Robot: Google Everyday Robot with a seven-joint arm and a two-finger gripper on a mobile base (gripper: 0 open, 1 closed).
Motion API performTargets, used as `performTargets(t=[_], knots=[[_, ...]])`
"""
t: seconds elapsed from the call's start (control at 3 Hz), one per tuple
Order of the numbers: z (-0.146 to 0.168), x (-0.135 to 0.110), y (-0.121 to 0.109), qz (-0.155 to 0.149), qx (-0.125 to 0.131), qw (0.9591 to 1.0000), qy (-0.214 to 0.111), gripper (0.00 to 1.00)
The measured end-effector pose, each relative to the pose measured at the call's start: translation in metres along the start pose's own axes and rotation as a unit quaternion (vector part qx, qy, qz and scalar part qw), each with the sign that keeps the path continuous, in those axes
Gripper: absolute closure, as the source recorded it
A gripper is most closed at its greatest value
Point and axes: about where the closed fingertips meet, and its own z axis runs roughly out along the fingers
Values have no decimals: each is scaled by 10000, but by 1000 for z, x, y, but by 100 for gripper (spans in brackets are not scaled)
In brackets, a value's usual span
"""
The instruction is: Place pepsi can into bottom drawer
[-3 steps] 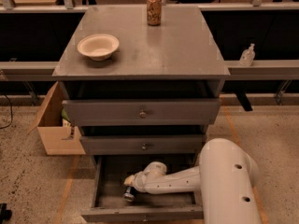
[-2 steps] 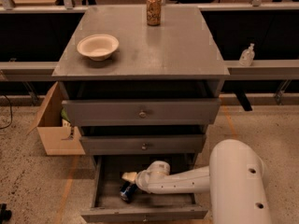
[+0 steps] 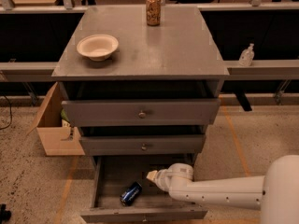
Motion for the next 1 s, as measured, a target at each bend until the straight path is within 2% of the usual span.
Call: performTargets(t=[0.33,0.67,1.0], knots=[[-63,19,46,224,7,9994,249,64],[-132,41,75,619,303,9951,705,87],[-208,73,88,1179,440,9821,1399,100]])
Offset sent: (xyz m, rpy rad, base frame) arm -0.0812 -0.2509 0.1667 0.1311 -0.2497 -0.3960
